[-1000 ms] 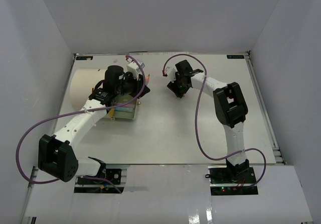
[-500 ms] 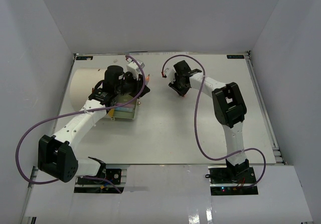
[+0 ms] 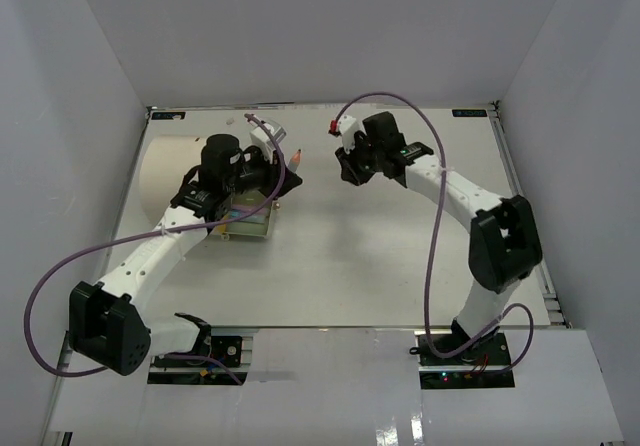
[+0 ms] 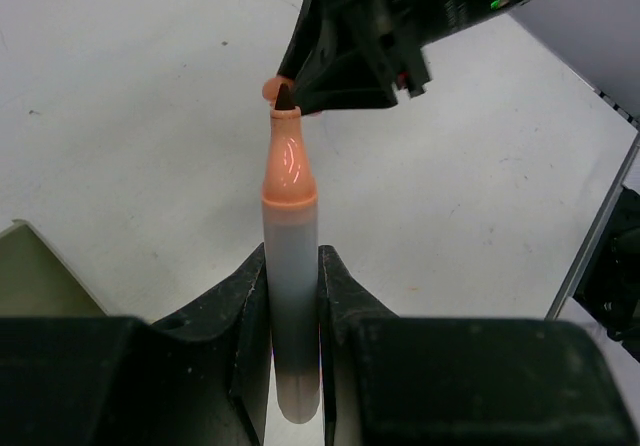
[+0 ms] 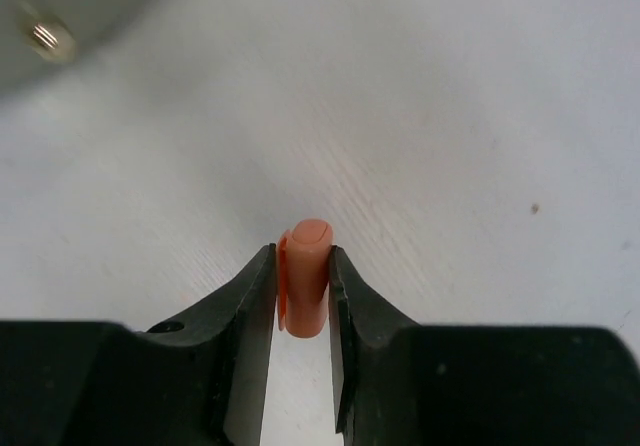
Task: Sort the stationery into containers
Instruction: Close the pen cap on the pen.
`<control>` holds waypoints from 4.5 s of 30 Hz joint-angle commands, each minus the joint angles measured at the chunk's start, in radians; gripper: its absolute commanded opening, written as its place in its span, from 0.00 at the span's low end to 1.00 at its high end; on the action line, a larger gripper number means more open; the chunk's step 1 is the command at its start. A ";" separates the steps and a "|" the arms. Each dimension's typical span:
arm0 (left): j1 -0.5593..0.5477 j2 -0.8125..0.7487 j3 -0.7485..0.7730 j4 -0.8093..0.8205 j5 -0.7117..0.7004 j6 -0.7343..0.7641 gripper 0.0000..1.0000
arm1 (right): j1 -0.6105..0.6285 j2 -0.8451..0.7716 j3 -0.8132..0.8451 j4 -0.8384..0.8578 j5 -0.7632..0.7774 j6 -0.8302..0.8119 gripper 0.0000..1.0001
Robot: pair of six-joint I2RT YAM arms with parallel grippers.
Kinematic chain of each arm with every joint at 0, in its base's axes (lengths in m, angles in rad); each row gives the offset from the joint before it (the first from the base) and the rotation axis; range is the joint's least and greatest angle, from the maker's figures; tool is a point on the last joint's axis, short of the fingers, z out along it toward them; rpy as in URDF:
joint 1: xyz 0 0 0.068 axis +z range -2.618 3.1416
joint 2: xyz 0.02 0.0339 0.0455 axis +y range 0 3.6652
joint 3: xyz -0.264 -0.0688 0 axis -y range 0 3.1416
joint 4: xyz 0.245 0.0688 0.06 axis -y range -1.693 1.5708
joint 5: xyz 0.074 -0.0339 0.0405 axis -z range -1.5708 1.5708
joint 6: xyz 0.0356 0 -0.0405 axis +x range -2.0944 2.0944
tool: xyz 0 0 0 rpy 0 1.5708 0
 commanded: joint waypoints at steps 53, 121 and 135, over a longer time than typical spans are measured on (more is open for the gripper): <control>-0.012 -0.172 -0.154 0.717 0.534 -0.219 0.00 | 0.110 -0.396 -0.299 1.587 -0.614 1.070 0.09; -0.046 -0.102 -0.258 1.067 0.477 -0.410 0.00 | -0.036 -0.619 -0.562 1.171 -0.624 0.848 0.90; -0.046 -0.039 -0.226 1.004 0.560 -0.326 0.00 | -0.035 -0.684 -0.275 0.608 -0.568 0.496 0.88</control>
